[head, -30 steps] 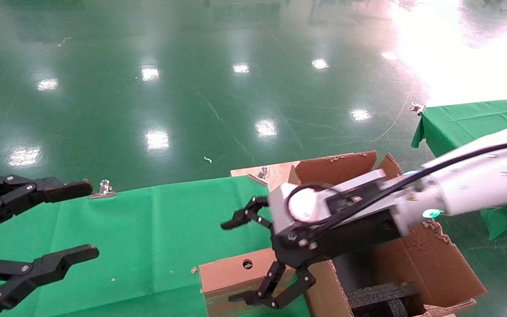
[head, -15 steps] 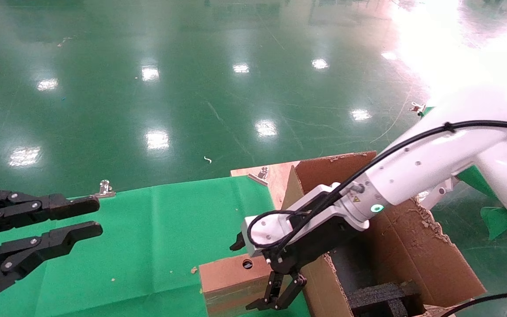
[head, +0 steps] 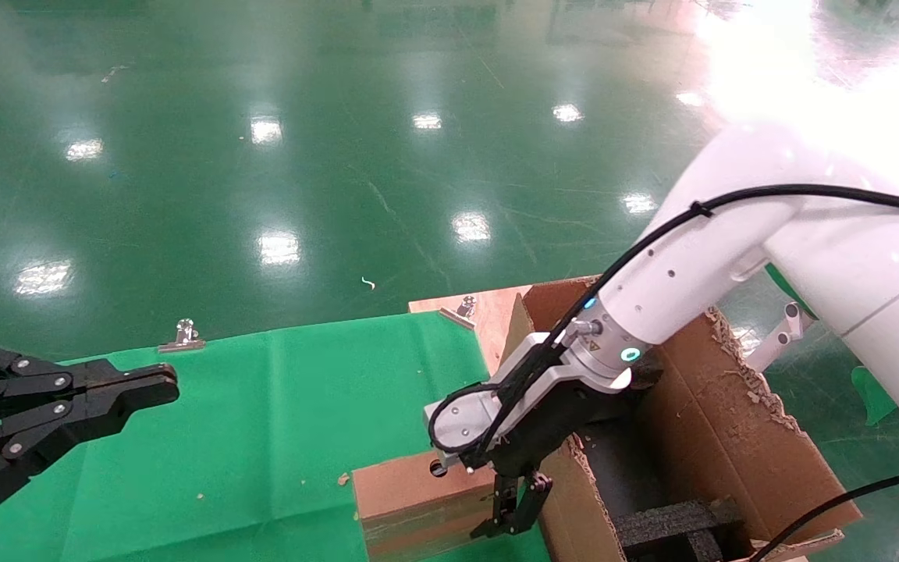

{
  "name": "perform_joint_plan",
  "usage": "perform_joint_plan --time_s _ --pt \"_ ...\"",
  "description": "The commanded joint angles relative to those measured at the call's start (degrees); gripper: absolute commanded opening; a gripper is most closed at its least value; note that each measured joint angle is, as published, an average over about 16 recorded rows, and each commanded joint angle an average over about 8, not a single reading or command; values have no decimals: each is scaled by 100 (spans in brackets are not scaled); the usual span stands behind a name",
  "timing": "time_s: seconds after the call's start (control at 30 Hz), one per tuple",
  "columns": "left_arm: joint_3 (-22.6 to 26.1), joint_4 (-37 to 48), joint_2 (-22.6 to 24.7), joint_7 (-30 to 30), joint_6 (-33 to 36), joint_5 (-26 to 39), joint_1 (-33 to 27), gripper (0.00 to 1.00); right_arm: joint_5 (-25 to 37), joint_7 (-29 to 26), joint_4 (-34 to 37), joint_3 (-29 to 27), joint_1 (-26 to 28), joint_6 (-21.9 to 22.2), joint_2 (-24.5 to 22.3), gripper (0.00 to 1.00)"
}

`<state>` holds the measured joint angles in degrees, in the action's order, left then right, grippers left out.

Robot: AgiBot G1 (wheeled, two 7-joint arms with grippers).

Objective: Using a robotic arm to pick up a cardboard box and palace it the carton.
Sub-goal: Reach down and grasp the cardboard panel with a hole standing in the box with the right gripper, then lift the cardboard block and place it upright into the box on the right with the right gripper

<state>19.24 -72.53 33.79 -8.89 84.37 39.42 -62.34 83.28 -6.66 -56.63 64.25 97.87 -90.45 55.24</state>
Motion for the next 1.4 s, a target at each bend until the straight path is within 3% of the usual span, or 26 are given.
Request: perform_joint_plan --time_s 0.03,0.17,0.23,0.43,0.47,1.4 --pt "0 0 0 0 0 0 0 52 1 60 69 165 82 9 82 100" --pt "0 0 0 0 -1 0 0 98 -42 155 158 305 165 44 148 100" --pt "0 1 0 1 -1 -1 0 100 -53 192 186 353 206 61 170 83" --pt "0 1 -1 1 -2 -2 1 100 -48 230 194 409 263 76 194 8" --pt "0 1 -1 1 -2 -2 1 100 -50 225 193 403 258 75 191 2" --pt "0 1 -1 1 -2 -3 1 100 -67 170 174 305 172 61 151 0"
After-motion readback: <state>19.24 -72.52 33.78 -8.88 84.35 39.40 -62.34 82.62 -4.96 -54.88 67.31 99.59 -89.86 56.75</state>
